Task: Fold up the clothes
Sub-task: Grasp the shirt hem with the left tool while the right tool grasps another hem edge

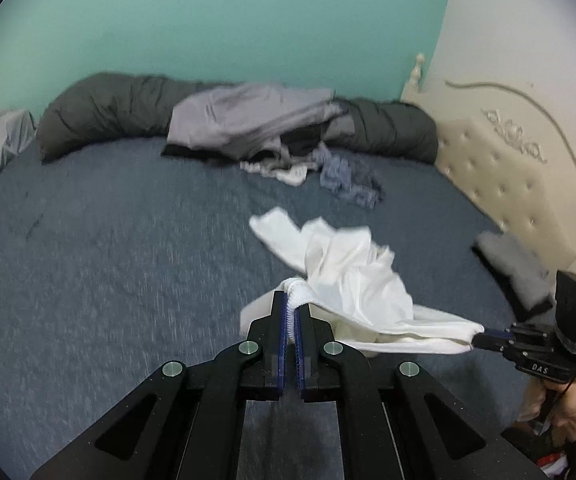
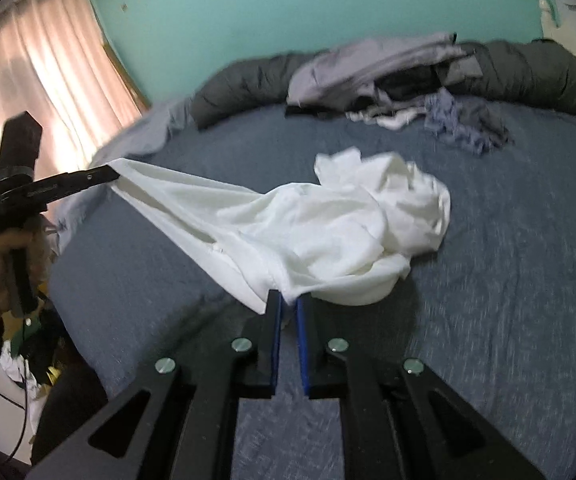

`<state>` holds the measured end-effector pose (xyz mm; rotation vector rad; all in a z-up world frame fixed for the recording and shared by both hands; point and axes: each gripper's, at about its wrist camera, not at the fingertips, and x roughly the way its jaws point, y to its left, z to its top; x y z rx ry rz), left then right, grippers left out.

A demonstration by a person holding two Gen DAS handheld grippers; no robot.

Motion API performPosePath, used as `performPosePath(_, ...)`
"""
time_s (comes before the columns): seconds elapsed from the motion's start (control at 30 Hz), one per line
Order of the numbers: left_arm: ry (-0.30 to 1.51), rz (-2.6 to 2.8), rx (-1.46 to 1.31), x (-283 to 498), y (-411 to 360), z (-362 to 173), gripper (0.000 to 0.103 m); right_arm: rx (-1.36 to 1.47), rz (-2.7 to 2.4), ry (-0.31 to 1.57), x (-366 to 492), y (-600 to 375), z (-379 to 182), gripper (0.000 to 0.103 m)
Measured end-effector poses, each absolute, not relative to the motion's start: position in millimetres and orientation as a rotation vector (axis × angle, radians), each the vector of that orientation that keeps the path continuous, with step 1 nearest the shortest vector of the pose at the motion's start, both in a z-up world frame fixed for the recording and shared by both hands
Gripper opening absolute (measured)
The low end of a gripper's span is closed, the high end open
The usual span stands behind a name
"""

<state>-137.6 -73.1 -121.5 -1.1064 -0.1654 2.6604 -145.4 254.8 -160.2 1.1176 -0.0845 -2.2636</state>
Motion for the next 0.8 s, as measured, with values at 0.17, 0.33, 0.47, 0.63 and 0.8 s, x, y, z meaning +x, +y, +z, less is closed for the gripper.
performPosePath(0.17,-0.15,2.614,-1.211,-137.0,-64.9,-166.7,0.003,1.241,-2.236,0.0,-148.3,237.7,-189.0,0.033)
performPosePath(0.33,-0.175,2.584,-1.239,-139.1,-61.7,-188.6,0.003,1.252,-2.232,0.02,-155.1,221.5,-196.7,0.049)
performPosePath(0.47,-0.2,2.572,-1.247,-142.6,-63.4,-196.2,0.003,1.275,-2.203,0.06,-163.9,196.0,-209.3,0.051)
performPosePath(0.63,-0.235,2.561,-1.25,-147.1,-67.3,-201.8,0.003,1.29,-2.122,0.111,-167.2,159.8,-233.2,0.051)
performPosePath(0.8,-0.237,2.557,-1.252,-150.6,-70.0,-203.4,0.003,1.299,-2.078,0.262,-161.7,133.0,-253.1,0.051)
